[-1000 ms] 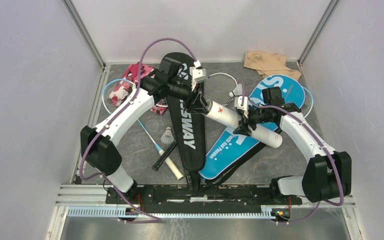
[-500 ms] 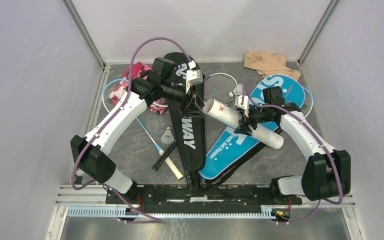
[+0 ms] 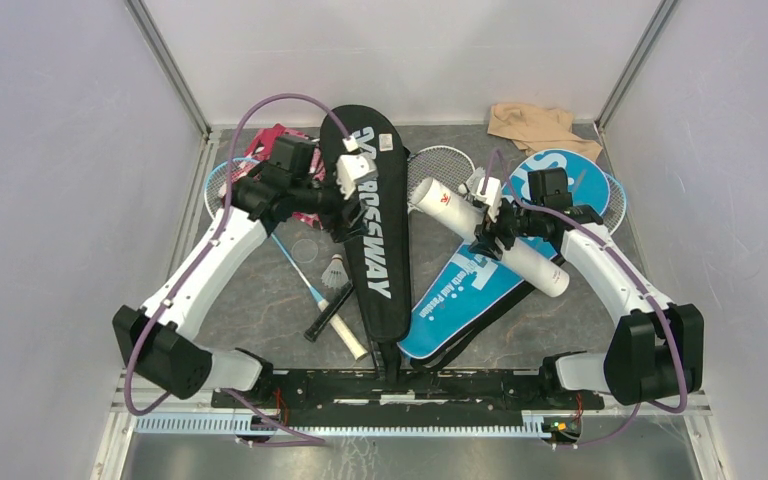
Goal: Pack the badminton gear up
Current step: Pick up the shuttlecock at the center of the board.
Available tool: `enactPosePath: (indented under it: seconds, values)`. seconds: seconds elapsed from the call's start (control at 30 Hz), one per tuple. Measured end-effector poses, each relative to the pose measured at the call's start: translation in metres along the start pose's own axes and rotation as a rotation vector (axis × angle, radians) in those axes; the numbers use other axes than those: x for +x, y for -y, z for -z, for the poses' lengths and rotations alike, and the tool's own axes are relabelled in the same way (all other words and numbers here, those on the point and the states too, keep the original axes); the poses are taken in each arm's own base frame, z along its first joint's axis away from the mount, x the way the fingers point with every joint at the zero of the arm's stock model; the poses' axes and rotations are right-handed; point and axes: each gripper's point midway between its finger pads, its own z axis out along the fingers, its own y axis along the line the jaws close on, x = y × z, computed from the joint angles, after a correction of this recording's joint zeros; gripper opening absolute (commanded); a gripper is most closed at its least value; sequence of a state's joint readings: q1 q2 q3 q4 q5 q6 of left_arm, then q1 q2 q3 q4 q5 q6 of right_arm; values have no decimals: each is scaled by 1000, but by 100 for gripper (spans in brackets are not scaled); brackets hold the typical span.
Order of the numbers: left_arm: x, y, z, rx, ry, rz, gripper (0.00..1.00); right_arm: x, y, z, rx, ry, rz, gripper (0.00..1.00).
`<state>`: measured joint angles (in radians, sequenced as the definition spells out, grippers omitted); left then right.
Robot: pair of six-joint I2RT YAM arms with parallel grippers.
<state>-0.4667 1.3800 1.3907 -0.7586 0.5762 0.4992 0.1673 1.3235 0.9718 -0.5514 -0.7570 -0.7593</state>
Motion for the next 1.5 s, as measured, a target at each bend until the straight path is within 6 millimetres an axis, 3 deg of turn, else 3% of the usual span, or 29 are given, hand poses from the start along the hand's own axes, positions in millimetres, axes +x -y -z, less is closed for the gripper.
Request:
enactPosePath:
  seconds: [0.17,0.33,0.57,0.67,0.87,1.1,1.2,1.37,1.5]
  values:
    - [58,-28,25,-178,-103,19,85,-2,7,0,36,-1,-17,18]
    - [137,-15,27,-222,-264,-16,85,-3,9,0,43,5,-25,18]
    - [201,-13,16,-252,-383,-68,83,-2,10,-2,40,3,-32,17]
    - [208,-16,11,-263,-385,-88,82,1,9,-4,35,-1,-37,17]
    - [202,-31,-2,-297,-336,-120,80,3,9,-5,31,-5,-41,17]
    - [210,-33,-19,-275,-312,-121,73,5,9,-6,25,-10,-45,17]
    - [211,-34,-24,-271,-299,-123,60,5,9,-7,25,-11,-46,17]
    - [209,-36,-30,-285,-263,-133,27,6,8,-7,24,-11,-46,17]
    - [209,-38,-29,-292,-263,-136,8,7,7,-7,20,-15,-49,16]
